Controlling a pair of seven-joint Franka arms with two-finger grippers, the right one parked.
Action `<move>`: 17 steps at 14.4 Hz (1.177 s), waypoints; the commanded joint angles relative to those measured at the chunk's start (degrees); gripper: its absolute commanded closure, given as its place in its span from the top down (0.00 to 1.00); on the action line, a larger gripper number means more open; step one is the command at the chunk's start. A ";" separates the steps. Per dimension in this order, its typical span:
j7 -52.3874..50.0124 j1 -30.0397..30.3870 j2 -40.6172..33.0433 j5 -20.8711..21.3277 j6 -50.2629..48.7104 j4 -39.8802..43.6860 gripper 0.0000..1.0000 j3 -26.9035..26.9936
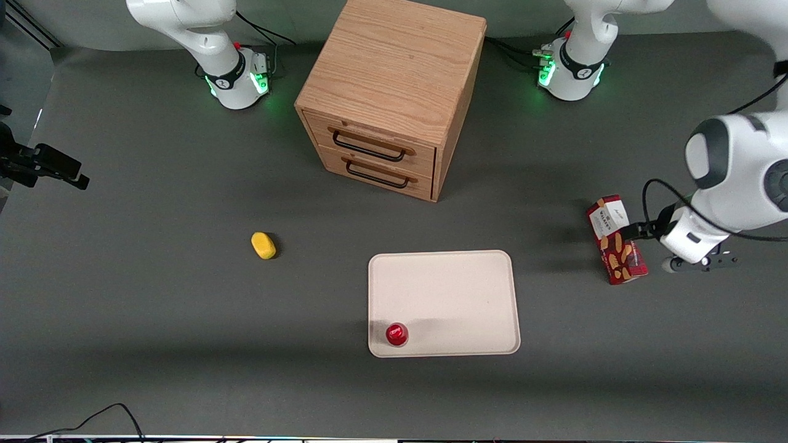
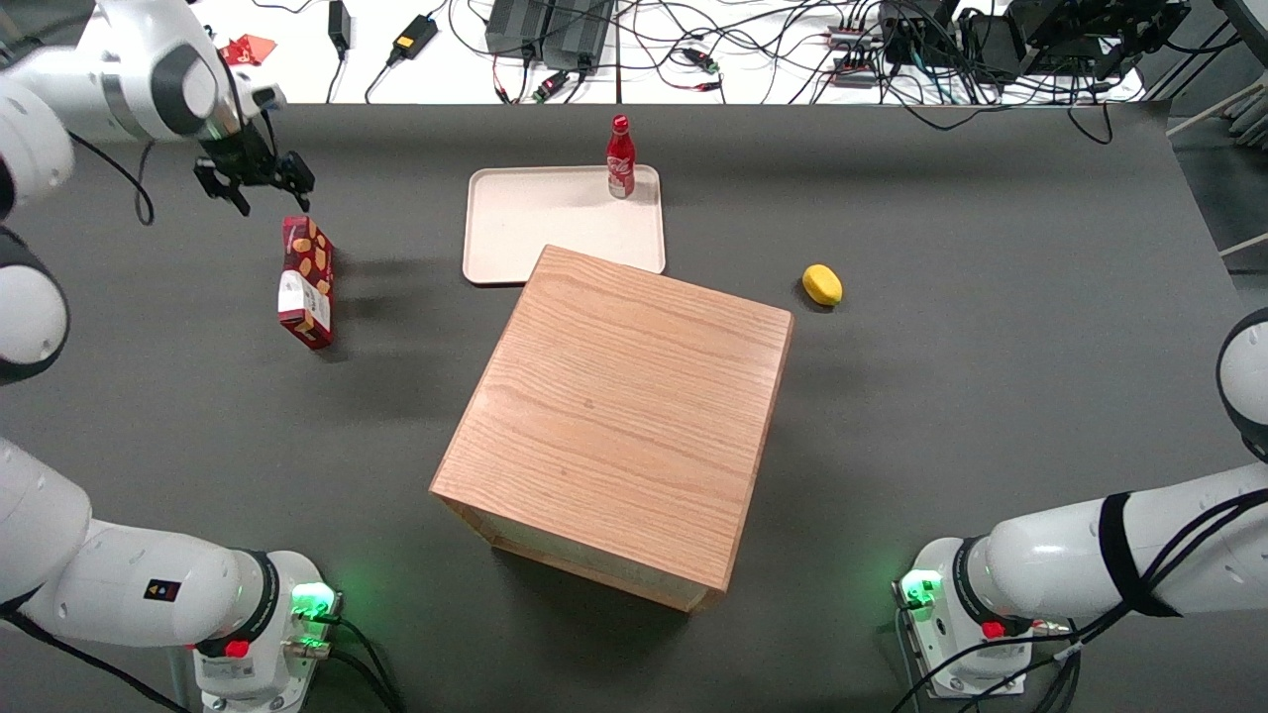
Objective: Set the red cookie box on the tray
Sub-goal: 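Lower the left gripper and close it on the shortbread box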
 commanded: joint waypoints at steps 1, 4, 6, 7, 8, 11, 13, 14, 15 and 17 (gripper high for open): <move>1.24 -0.11 0.45 -1.55 11.42 -6.97 1.00 0.39; 1.24 -0.11 1.86 -1.73 22.07 -13.23 1.00 0.30; 1.24 -0.20 2.12 -1.73 24.29 -14.65 0.85 0.30; 1.15 -0.29 2.21 -1.73 24.30 -14.65 0.73 0.30; 1.15 -0.29 2.21 -1.73 24.30 -14.91 0.54 0.22; 1.15 -0.55 2.12 -2.96 23.95 -14.91 0.00 0.22; 0.89 -0.64 1.77 -3.05 23.60 -14.91 0.00 0.22; 0.71 -0.73 1.25 -3.05 22.72 -14.83 0.00 0.22; 0.45 -0.90 0.03 -3.05 20.54 -14.48 0.00 0.13; -0.69 -1.34 -4.36 -3.05 11.17 -11.07 0.00 -0.31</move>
